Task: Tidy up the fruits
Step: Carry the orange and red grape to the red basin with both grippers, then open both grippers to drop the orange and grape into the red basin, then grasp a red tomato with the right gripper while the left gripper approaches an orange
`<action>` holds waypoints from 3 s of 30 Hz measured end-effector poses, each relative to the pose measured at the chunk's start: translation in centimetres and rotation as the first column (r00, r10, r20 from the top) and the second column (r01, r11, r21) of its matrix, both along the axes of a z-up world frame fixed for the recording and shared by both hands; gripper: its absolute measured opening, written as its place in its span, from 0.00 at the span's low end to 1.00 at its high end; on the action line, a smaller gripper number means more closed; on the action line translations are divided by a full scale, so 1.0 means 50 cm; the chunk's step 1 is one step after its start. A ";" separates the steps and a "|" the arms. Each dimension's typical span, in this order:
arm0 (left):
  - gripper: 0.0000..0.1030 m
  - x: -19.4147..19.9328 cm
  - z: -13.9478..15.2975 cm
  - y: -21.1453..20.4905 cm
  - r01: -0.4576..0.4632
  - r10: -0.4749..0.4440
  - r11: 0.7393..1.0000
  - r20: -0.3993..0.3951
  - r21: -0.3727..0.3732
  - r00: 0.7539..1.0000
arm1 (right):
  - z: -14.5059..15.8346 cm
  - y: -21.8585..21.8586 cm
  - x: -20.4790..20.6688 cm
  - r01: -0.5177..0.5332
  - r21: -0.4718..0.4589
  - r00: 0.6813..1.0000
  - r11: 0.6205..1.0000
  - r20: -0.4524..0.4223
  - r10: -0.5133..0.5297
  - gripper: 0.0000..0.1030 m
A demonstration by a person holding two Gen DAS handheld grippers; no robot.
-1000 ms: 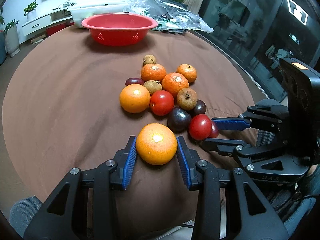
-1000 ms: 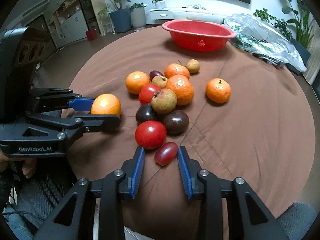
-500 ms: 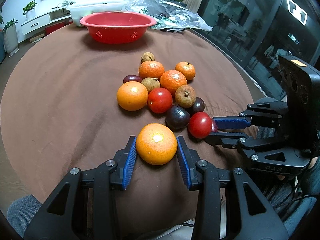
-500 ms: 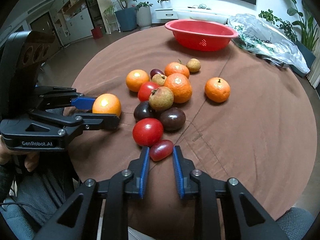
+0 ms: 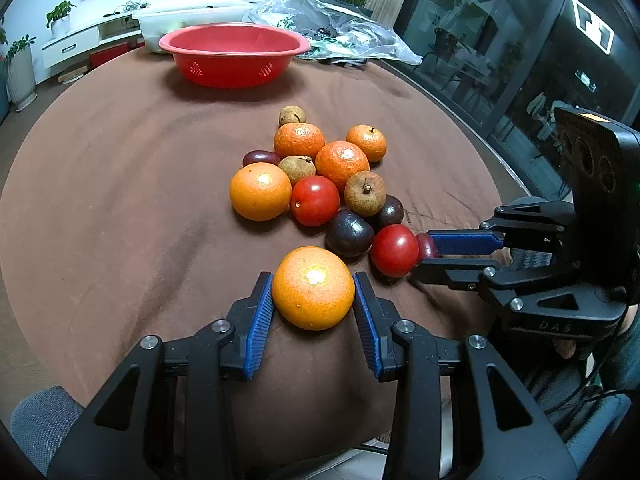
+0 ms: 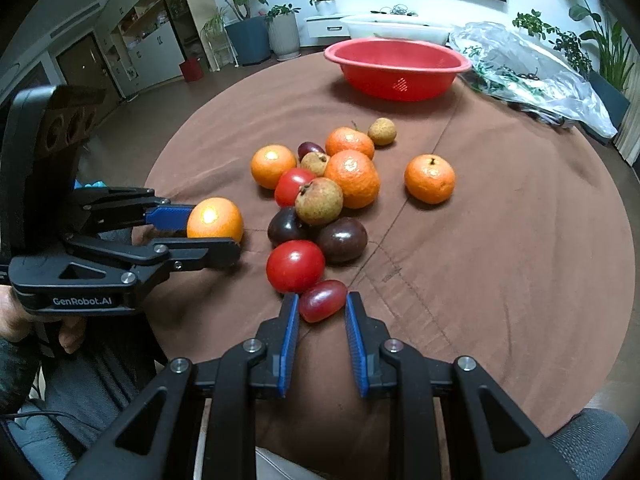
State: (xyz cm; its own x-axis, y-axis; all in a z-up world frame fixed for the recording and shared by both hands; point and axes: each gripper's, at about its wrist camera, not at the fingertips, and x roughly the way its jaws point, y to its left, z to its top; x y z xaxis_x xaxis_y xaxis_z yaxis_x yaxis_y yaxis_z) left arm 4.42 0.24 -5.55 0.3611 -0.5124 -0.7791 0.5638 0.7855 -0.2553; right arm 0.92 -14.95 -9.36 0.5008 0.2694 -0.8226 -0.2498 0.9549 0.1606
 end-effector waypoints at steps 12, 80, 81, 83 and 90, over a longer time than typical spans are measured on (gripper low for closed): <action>0.36 0.060 0.089 0.051 -0.020 0.023 0.999 0.049 -0.046 0.999 | 0.073 -0.087 0.037 0.039 0.091 0.998 0.995 0.040 -0.043 0.25; 1.00 0.233 0.167 0.020 -0.129 0.092 0.987 0.324 0.094 0.941 | 0.213 -0.127 0.237 0.076 0.032 0.976 0.997 0.204 -0.081 0.72; 1.00 0.208 0.163 0.023 -0.126 0.087 0.987 0.333 0.096 0.939 | 0.206 -0.125 0.200 0.084 0.046 0.973 0.995 0.210 -0.092 0.72; 1.00 0.165 0.150 0.023 -0.116 0.074 0.987 0.325 0.111 0.943 | 0.194 -0.113 0.139 0.095 0.060 0.971 0.994 0.214 -0.106 0.72; 1.00 0.054 0.079 0.040 -0.143 0.115 0.982 0.205 0.125 0.972 | 0.122 -0.042 0.003 0.132 0.064 0.974 0.989 0.178 -0.141 0.68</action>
